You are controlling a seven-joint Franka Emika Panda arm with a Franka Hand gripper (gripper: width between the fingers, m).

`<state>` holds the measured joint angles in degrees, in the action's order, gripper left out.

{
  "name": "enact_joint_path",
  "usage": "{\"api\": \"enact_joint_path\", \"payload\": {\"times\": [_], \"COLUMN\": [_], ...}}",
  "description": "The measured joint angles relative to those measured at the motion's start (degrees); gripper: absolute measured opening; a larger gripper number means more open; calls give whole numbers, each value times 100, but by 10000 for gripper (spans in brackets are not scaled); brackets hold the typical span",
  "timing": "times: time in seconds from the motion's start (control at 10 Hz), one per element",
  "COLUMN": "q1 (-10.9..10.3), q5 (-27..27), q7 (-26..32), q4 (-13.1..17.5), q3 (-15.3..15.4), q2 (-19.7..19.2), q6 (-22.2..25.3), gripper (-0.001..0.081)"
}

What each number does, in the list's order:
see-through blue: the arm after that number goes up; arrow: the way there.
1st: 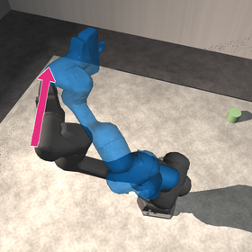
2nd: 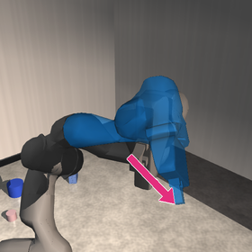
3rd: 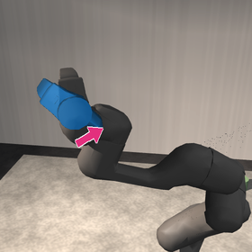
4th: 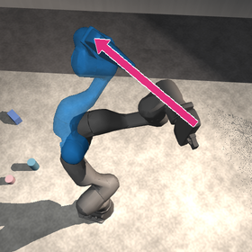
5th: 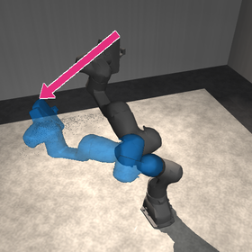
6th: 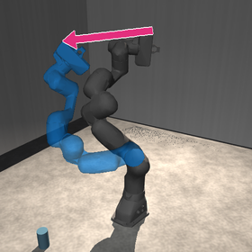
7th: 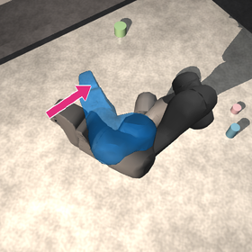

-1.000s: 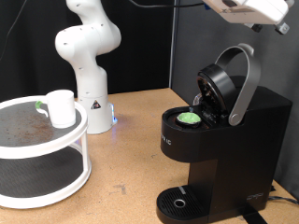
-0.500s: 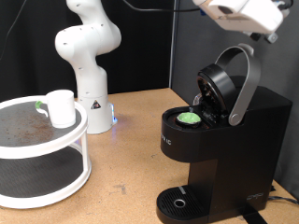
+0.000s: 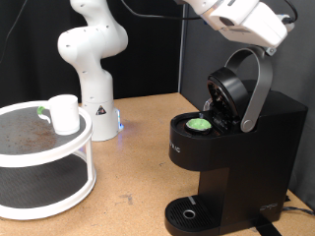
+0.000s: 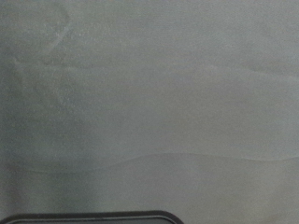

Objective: Make a cup of coffee with the keurig machine

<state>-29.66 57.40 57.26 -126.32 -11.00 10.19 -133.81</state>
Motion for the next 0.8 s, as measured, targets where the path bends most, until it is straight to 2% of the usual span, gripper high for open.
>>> {"api": "enact_joint_path", "payload": {"times": [0.3,0.8], "q1": [99,508], "q5": [-151,-826], "q7": [41,156], "q4": [-21,-343], "q3": [-158,-585], "q2": [102,328], "q6": [327,1044], "gripper": [6,5]}}
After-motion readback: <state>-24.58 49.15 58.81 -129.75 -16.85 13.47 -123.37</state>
